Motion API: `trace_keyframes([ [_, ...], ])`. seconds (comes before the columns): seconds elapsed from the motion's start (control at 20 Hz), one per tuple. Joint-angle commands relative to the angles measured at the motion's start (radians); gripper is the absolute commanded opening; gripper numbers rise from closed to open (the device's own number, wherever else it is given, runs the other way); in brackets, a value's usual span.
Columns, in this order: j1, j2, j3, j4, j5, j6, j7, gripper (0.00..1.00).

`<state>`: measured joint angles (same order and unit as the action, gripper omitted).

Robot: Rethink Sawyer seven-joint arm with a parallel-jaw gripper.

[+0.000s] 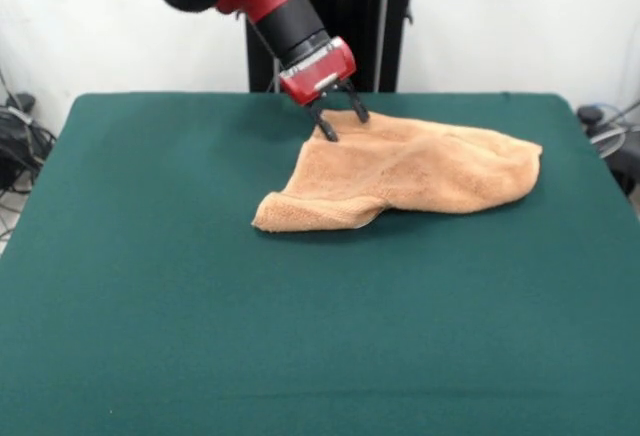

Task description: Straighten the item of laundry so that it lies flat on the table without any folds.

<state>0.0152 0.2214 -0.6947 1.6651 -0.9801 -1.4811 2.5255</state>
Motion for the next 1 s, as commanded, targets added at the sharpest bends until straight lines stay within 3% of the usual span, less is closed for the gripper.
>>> trace_keyframes([
  [0.05, 0.198, -0.01, -0.072, 0.06, 0.089, 0.5, -0.032, 1.0],
  [0.2, 0.205, -0.017, -0.074, 0.057, 0.068, 0.507, -0.008, 1.0],
  [0.35, 0.218, -0.04, -0.095, 0.028, -0.038, 0.537, 0.058, 1.0],
  [0.55, 0.178, -0.083, -0.111, -0.011, -0.141, 0.58, 0.049, 1.0],
  [0.8, 0.128, -0.128, -0.059, 0.007, -0.163, 0.622, 0.001, 1.0],
  [1.0, 0.13, -0.171, -0.058, -0.009, -0.251, 0.651, 0.059, 1.0],
])
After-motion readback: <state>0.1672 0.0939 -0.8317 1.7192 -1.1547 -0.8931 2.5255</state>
